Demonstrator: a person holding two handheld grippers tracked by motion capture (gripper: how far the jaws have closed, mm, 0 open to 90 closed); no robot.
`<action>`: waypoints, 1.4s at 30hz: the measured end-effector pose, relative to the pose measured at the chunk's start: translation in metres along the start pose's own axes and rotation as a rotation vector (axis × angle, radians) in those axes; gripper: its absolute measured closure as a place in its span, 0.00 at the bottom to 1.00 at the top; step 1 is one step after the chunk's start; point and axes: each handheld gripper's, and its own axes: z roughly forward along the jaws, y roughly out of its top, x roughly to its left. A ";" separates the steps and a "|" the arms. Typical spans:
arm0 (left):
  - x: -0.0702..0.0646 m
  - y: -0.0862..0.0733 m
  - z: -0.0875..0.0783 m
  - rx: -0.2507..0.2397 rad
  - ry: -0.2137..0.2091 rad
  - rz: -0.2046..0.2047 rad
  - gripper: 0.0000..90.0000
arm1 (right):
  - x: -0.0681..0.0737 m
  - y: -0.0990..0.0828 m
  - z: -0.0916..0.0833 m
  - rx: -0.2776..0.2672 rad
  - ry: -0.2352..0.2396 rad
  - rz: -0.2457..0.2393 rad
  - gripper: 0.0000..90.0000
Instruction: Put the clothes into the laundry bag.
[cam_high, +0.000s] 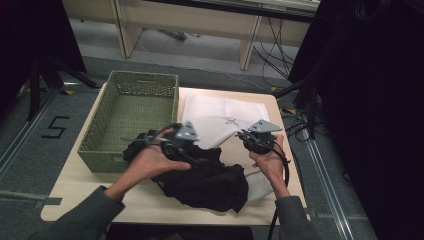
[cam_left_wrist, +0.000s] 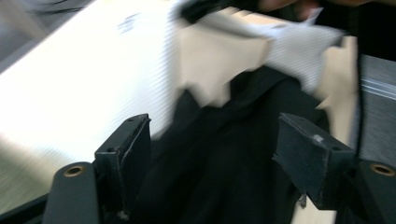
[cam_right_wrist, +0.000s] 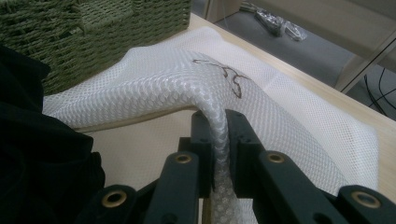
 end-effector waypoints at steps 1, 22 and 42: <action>0.009 -0.010 -0.009 -0.003 0.005 -0.022 0.27 | 0.000 0.000 0.000 -0.001 -0.002 -0.001 0.92; 0.066 -0.103 -0.026 -0.049 -0.018 -0.314 0.70 | -0.003 -0.001 0.001 0.015 -0.002 -0.044 0.92; -0.053 0.036 -0.015 -0.370 -0.297 -0.076 0.95 | -0.003 0.000 -0.001 0.011 -0.001 -0.020 0.92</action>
